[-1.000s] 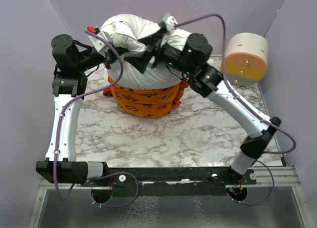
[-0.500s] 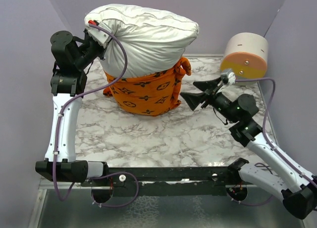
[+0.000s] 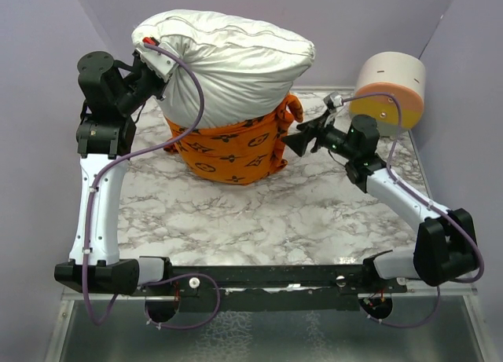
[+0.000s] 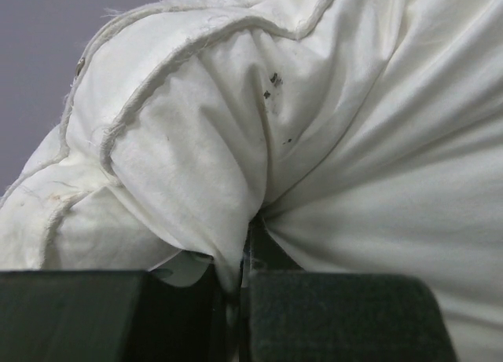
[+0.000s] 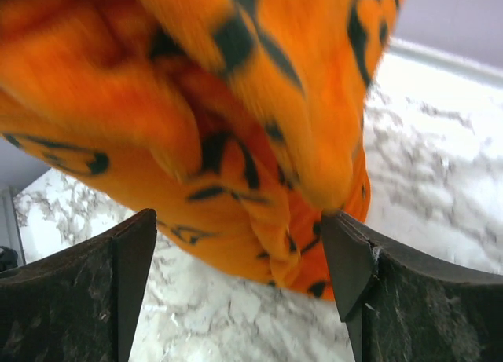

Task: Remove the pillowcase from the pillow
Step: Remove the pillow from the pillowcase.

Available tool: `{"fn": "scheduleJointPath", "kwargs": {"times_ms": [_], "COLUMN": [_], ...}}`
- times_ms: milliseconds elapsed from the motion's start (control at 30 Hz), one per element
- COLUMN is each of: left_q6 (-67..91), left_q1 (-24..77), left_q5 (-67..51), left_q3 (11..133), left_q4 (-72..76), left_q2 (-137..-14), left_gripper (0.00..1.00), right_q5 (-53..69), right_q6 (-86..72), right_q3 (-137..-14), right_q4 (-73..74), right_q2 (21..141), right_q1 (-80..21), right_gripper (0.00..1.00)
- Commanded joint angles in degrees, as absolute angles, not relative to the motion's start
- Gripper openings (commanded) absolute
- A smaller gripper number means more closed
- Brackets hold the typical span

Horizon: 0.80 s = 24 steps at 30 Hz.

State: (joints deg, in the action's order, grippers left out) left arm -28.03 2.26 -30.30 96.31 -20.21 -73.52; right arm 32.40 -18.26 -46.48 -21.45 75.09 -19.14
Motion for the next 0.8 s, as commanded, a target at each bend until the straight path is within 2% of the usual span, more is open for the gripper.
{"fn": "scheduleJointPath", "kwargs": {"times_ms": [0,200,267,367,433,467,633,767], "left_q6": [-29.88,-29.87,-29.53,-29.2,-29.48,-29.77,-30.81,-32.58], "left_q1": [1.76,1.71,1.76,1.76,1.76,1.76,1.78,1.76], "left_q5": [-26.79,-26.51,-26.51,-26.53,-26.09,-25.56,-21.59,-17.54], "left_q3": [96.67,96.54,96.34,96.54,96.87,97.11,99.52,101.81], "left_q4": [-23.0,-22.9,-22.54,-22.34,-22.23,-22.2,-22.52,-23.39], "left_q2": [-73.14,-73.48,-73.55,-73.65,-73.65,-73.72,-74.85,-76.21], "left_gripper": [0.0,0.0,0.0,0.0,0.0,0.0,0.0,0.0], "right_q5": [40.08,40.27,41.16,40.27,38.7,37.73,37.14,33.51], "right_q6": [-14.56,-14.23,-15.61,-15.71,-15.7,-16.06,-19.19,-21.75], "right_q3": [-54.78,-58.16,-58.31,-58.66,-57.92,-57.39,-53.01,-44.82], "right_q4": [-26.4,-27.06,-28.27,-27.27,-27.08,-27.13,-29.15,-32.25], "right_q2": [79.35,82.04,82.9,83.76,83.77,83.76,84.71,85.67], "right_q1": [-18.98,-18.81,-18.83,-18.8,-18.81,-18.81,-18.81,-18.84], "right_gripper": [0.8,0.64,0.55,0.28,0.05,0.01,0.01,0.01]}}
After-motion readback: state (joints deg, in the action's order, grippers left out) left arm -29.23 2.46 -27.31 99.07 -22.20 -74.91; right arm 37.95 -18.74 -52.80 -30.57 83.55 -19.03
